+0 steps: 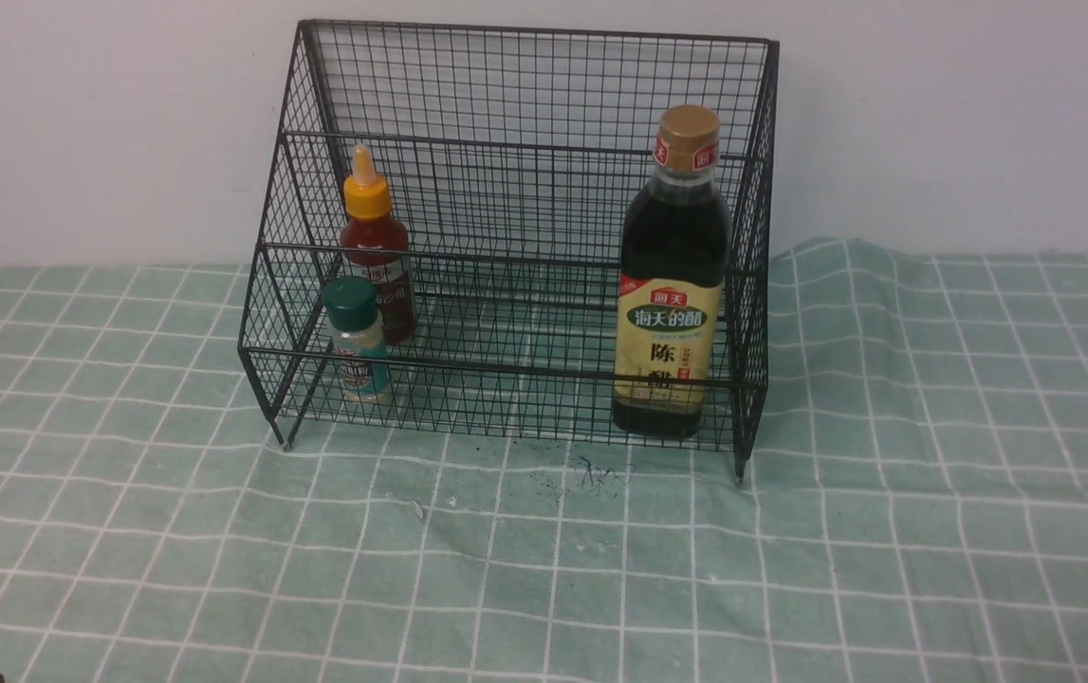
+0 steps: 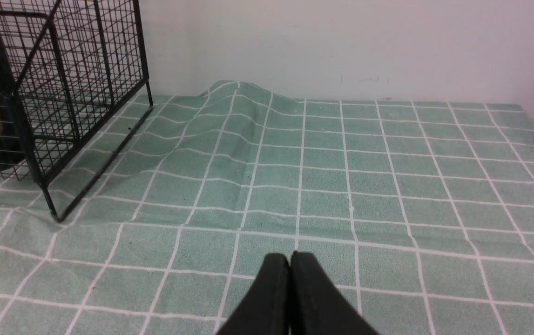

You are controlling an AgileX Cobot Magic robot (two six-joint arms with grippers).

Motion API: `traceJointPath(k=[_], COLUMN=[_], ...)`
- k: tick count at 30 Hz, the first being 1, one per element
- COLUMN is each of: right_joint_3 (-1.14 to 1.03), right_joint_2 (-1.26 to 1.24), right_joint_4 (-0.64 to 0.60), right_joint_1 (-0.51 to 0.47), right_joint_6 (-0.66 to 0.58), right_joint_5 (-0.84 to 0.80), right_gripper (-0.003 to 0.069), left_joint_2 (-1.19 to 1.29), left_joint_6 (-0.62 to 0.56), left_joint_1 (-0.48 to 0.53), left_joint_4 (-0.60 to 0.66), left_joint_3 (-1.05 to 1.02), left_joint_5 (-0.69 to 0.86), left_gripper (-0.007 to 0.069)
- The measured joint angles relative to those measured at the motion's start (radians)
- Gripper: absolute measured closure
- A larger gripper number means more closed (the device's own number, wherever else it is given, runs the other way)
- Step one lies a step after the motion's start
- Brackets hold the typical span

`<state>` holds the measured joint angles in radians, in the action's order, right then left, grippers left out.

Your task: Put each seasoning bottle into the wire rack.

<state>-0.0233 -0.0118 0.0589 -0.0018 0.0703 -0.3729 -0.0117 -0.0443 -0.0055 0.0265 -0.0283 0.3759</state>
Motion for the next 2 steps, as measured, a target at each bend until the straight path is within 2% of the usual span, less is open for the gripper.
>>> traceJointPath(k=[2], right_joint_3=[0.0], right_joint_2=[0.0], right_joint_4=[0.0], right_joint_1=[0.0], right_joint_6=[0.0], right_joint_5=[0.0], right_gripper=[0.0675], left_joint_2=[0.0], left_joint_6=[0.0], left_joint_1=[0.0], left_joint_4=[0.0], left_joint_3=[0.0], left_joint_5=[0.0], left_gripper=[0.0631])
